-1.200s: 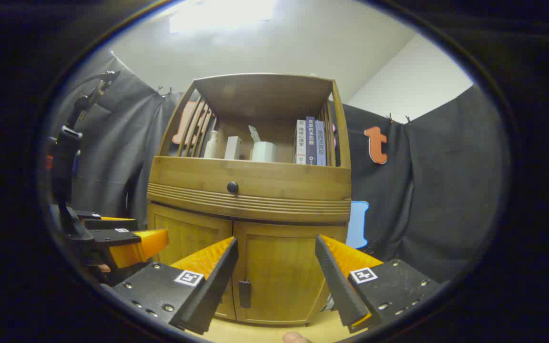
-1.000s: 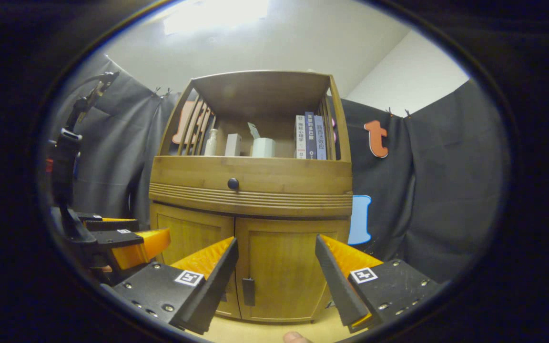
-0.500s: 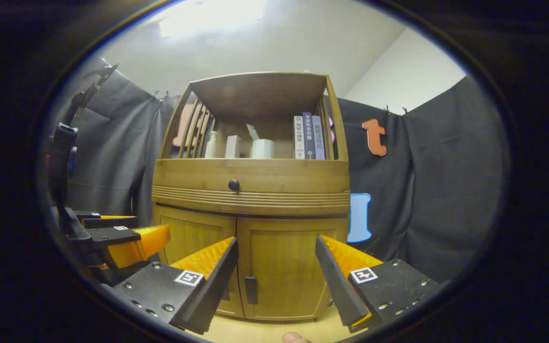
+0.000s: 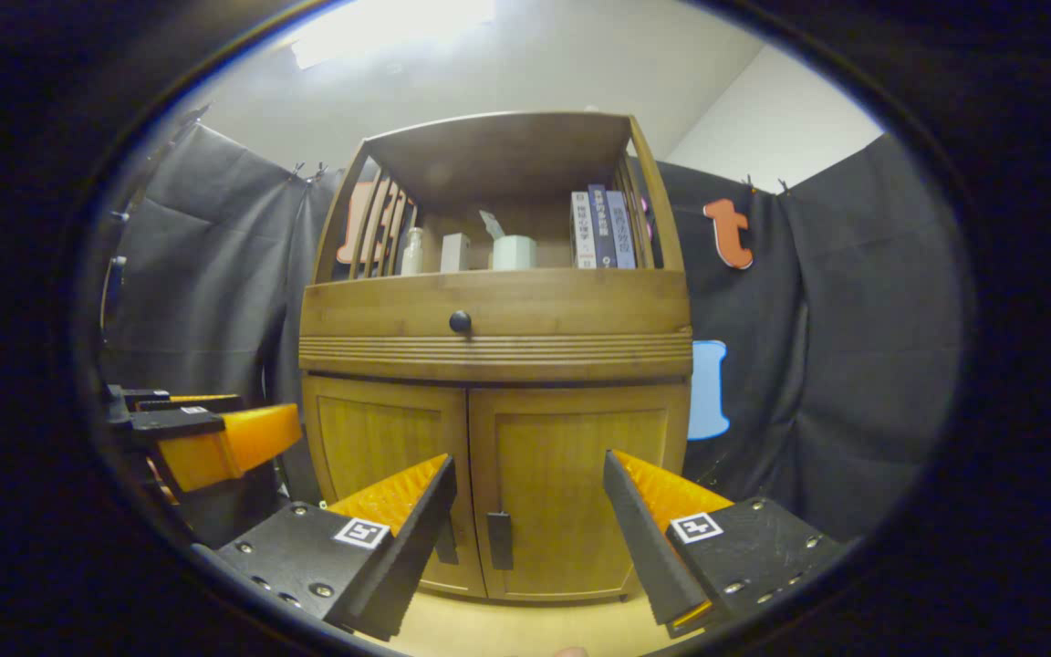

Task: Open the right door of the double-door shoe cabinet with the right hand, and open the left door with the left hand.

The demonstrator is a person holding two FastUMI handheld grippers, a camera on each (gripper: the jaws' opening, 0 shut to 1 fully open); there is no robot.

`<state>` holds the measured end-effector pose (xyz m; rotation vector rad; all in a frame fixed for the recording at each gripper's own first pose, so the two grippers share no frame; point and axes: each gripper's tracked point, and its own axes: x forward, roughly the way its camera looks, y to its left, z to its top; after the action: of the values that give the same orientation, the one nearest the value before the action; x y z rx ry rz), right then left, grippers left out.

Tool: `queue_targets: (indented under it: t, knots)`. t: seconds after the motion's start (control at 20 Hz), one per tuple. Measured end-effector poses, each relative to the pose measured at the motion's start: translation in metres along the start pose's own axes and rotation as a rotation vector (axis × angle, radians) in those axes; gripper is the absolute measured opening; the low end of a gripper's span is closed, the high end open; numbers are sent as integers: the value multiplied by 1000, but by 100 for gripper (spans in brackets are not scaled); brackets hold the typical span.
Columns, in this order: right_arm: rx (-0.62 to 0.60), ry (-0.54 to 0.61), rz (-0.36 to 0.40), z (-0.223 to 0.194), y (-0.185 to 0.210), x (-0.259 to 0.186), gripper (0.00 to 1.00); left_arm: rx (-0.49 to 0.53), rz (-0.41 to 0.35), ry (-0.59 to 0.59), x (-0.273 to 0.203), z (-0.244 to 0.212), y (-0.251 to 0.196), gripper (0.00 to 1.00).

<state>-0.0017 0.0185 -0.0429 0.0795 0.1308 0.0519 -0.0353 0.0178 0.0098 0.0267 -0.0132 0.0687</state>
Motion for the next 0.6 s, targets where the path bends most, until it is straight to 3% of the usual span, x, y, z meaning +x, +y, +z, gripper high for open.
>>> queue_targets:
  t: [0.05,0.2,0.25,0.3,0.35,0.4,0.5,0.6]
  knots:
    - [2,25,6,-9,3,5,93,3,15,3,-1,0,7,92]
    - [17,89,24,-36,13,23,96,11,66,8,-9,-1,30,92]
    - [24,105,22,-44,14,29,94,13,84,8,-10,0,39,96]
    - [31,125,25,-53,17,35,93,15,100,8,-12,1,46,92]
    - [34,148,18,-63,18,41,93,16,115,6,-13,1,52,96]
    - [37,171,15,-73,18,46,82,17,131,3,-14,3,60,96]
    - [40,211,6,-90,21,60,74,23,163,-5,-16,5,74,92]
    - [44,237,15,-104,28,76,78,34,197,-10,-16,7,89,96]
